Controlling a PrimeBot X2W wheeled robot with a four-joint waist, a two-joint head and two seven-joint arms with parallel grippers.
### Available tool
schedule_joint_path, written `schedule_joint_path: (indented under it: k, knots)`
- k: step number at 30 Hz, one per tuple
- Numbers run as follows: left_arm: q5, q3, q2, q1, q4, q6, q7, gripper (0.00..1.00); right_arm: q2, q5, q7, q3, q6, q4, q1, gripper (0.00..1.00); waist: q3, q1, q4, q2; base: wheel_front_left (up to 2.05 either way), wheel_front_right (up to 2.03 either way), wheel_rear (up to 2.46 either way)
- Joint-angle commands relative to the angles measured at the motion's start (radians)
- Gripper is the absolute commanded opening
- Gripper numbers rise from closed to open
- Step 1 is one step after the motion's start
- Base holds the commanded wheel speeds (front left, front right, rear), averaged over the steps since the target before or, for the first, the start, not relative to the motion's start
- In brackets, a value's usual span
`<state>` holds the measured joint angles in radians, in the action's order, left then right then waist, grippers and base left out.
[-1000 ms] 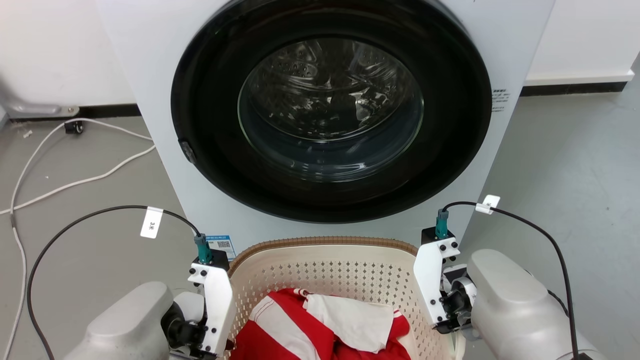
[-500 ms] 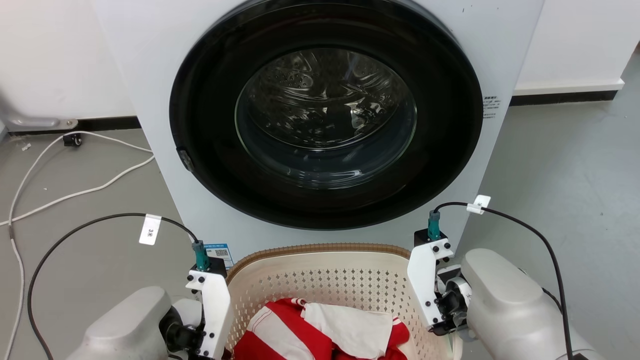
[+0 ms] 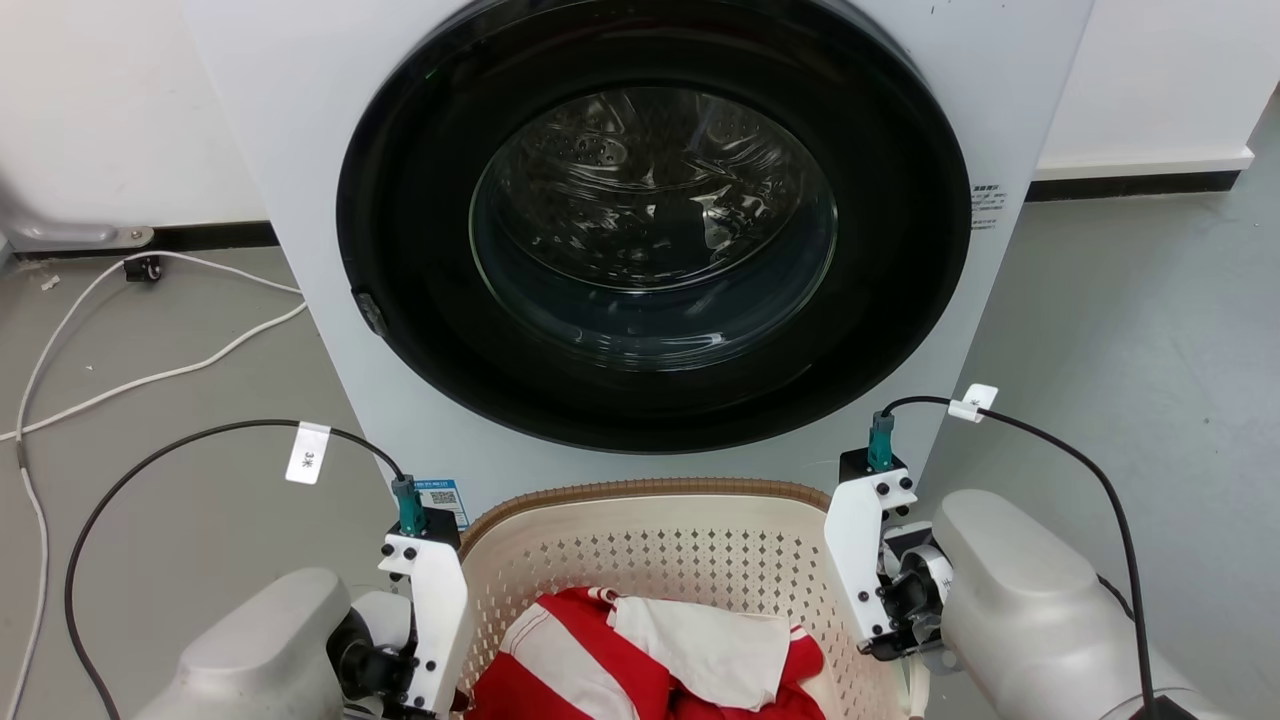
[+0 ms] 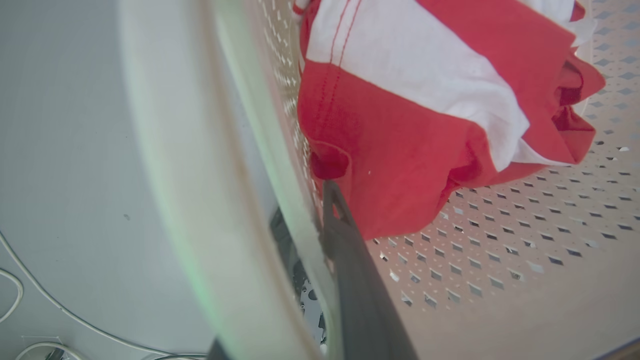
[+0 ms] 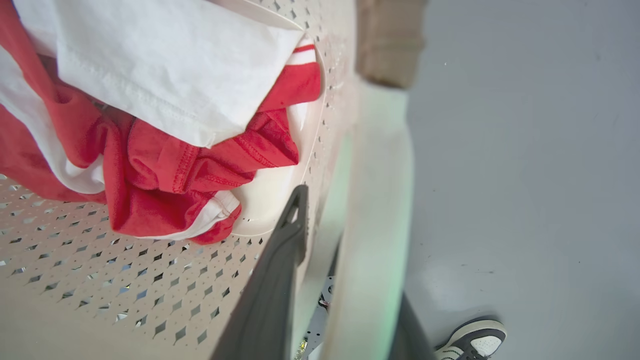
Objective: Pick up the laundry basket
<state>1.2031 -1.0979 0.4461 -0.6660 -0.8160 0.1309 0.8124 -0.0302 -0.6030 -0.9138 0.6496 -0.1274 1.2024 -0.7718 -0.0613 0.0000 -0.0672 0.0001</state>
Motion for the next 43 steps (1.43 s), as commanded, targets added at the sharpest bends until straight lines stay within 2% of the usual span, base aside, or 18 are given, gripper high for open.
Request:
schedule_joint_path:
  k: [1,43]
  knots:
    - [-0.013,-0.012,0.039,-0.010,-0.027,-0.002,0.007,0.00,-0.036,0.008,0.001,0.008,-0.006,0.009,-0.025,0.00,0.000,0.0000,0.001,-0.0001,0.00,0.00,0.00]
    - [0.027,-0.055,0.030,-0.034,-0.057,-0.002,-0.015,0.00,-0.036,-0.069,0.023,0.053,-0.006,0.045,-0.052,0.00,-0.006,0.0000,0.013,-0.0001,0.00,0.00,0.00]
